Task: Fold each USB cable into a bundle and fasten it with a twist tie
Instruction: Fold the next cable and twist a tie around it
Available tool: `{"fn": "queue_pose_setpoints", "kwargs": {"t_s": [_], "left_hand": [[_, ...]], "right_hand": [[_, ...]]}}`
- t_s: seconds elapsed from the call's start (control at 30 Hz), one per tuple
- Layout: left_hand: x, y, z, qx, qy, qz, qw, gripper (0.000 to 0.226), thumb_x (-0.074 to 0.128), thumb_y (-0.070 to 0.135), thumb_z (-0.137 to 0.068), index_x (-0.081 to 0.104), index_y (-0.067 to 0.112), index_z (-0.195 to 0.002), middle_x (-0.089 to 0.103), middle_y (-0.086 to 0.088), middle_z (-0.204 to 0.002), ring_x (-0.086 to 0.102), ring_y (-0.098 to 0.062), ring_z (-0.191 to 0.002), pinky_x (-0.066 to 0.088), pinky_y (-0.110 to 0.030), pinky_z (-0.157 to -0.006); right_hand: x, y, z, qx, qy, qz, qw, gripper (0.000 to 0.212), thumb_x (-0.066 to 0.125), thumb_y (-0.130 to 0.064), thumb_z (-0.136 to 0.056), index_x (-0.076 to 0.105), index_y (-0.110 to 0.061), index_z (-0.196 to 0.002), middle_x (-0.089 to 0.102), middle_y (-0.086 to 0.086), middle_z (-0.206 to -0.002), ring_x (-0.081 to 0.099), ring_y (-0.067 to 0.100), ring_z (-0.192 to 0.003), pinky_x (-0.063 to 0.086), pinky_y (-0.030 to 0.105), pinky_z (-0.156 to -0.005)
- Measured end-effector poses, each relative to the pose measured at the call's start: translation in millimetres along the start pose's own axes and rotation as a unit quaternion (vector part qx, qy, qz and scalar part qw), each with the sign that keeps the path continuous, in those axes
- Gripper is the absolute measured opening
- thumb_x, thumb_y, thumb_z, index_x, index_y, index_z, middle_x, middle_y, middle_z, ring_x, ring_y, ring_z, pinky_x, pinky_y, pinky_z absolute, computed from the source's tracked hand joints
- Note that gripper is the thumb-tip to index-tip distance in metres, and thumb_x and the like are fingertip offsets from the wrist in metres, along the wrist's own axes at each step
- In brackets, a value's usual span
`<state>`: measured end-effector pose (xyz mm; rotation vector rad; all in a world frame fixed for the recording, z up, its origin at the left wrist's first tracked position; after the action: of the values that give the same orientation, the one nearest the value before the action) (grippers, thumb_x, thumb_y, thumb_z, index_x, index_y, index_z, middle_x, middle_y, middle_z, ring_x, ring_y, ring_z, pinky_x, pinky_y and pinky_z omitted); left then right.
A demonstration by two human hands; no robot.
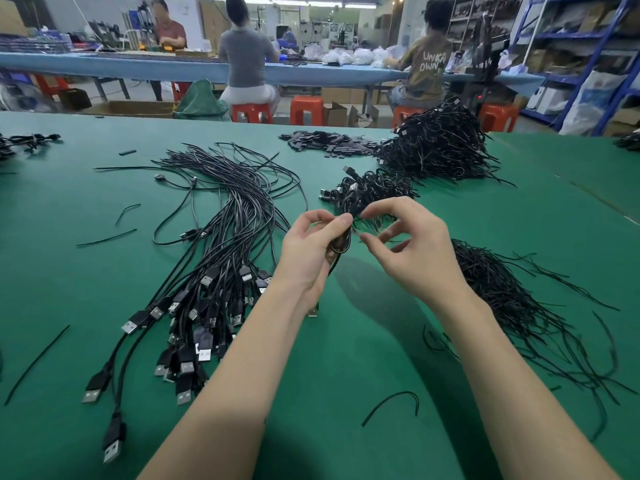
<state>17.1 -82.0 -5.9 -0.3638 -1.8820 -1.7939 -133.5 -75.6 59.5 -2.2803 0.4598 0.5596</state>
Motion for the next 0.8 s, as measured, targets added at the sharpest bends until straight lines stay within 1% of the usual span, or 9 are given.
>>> {"fn": "queue_pose_setpoints", "kwargs": {"t_s": [0.27,0.37,0.4,0.5,0.53,0.57,0.63,0.7,0.8], "left_hand": [[9.5,1.5,3.0,-0.007,-0.046,0.024,0.999,0.022,0.07,0.001,-0.085,0.055,0.017,-0.081,0.065,0.0,-0.072,0.058,-0.013,-0.069,0.046,-0.021,-0.068],[13.7,4.2,4.8,0.004,-0.064,0.027,0.998,0.023,0.07,0.001,-0.085,0.055,0.018,-0.082,0.064,0.001,-0.074,0.057,-0.013,-0.071,0.044,-0.021,-0.067],[15.8,6.5,5.9,0.015,-0.07,0.025,0.997,0.023,0.07,0.001,-0.084,0.055,0.019,-0.082,0.065,0.002,-0.074,0.057,-0.013,-0.072,0.043,-0.022,-0.068],[23.3,12.7,9.9,0.05,-0.091,0.029,0.994,0.024,0.074,0.005,-0.074,0.056,0.018,-0.085,0.068,0.004,-0.075,0.06,-0.014,-0.074,0.045,-0.024,-0.074],[24.0,13.0,10.3,0.05,-0.092,0.032,0.994,0.025,0.075,0.005,-0.073,0.056,0.017,-0.085,0.067,0.003,-0.074,0.061,-0.014,-0.073,0.047,-0.022,-0.073],[22.8,12.5,9.7,0.045,-0.086,0.031,0.995,0.024,0.074,0.004,-0.076,0.057,0.018,-0.084,0.066,0.003,-0.073,0.06,-0.013,-0.07,0.048,-0.019,-0.068],[15.9,8.7,6.9,0.021,-0.061,0.023,0.998,0.023,0.072,0.001,-0.083,0.056,0.019,-0.08,0.062,0.001,-0.073,0.056,-0.012,-0.066,0.045,-0.017,-0.059],[8.8,5.3,4.0,0.0,-0.041,0.021,0.999,0.024,0.071,0.002,-0.086,0.056,0.019,-0.078,0.058,-0.002,-0.074,0.052,-0.014,-0.065,0.043,-0.018,-0.058],[6.1,3.5,2.1,-0.006,-0.039,0.029,0.999,0.024,0.071,0.003,-0.085,0.056,0.019,-0.076,0.058,-0.001,-0.072,0.052,-0.014,-0.065,0.043,-0.021,-0.063]], "right_hand": [[-6.5,-12.0,3.6,-0.041,0.037,0.057,0.997,0.009,0.075,-0.037,-0.088,0.071,-0.03,-0.092,0.068,-0.02,-0.088,0.064,0.008,-0.064,0.052,0.029,-0.059],[3.2,9.2,1.0,0.101,0.034,-0.104,0.989,0.009,0.073,-0.023,-0.092,0.071,-0.021,-0.084,0.069,-0.013,-0.075,0.062,0.01,-0.058,0.049,0.024,-0.052],[15.0,23.7,3.8,0.21,0.01,-0.243,0.947,0.01,0.072,-0.017,-0.091,0.07,-0.017,-0.081,0.068,-0.01,-0.072,0.06,0.011,-0.055,0.047,0.021,-0.048],[63.7,18.2,34.8,0.473,-0.091,-0.642,0.597,0.006,0.072,-0.011,-0.077,0.066,-0.008,-0.078,0.06,-0.001,-0.066,0.052,0.002,-0.043,0.038,0.01,-0.036],[66.3,14.2,37.8,0.485,-0.102,-0.664,0.56,0.009,0.071,-0.013,-0.076,0.065,-0.008,-0.08,0.06,-0.001,-0.066,0.051,0.002,-0.041,0.038,0.01,-0.034],[63.7,17.1,35.6,0.473,-0.111,-0.636,0.6,0.01,0.072,-0.014,-0.078,0.065,-0.01,-0.083,0.063,-0.002,-0.068,0.052,0.002,-0.042,0.038,0.01,-0.035],[39.3,28.7,20.5,0.38,-0.091,-0.449,0.804,0.01,0.071,-0.013,-0.087,0.067,-0.016,-0.096,0.071,-0.003,-0.081,0.059,0.006,-0.05,0.044,0.013,-0.043],[11.1,17.6,3.6,0.217,-0.065,-0.236,0.945,0.025,0.069,-0.007,-0.091,0.067,-0.024,-0.109,0.074,-0.006,-0.098,0.067,0.013,-0.061,0.05,0.017,-0.054],[-1.6,-0.9,-3.1,0.038,-0.061,-0.033,0.997,0.029,0.079,-0.019,-0.086,0.07,-0.032,-0.11,0.071,-0.015,-0.103,0.066,0.009,-0.065,0.046,0.011,-0.061]]}}
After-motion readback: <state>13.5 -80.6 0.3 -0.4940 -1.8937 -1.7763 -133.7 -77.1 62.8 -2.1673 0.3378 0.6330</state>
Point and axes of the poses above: each hand's wrist, its own z-axis away from the middle knuckle, its own x-axis out of the palm, y = z × x, the point moved 9 cm from there along -z, towards the middle knuckle
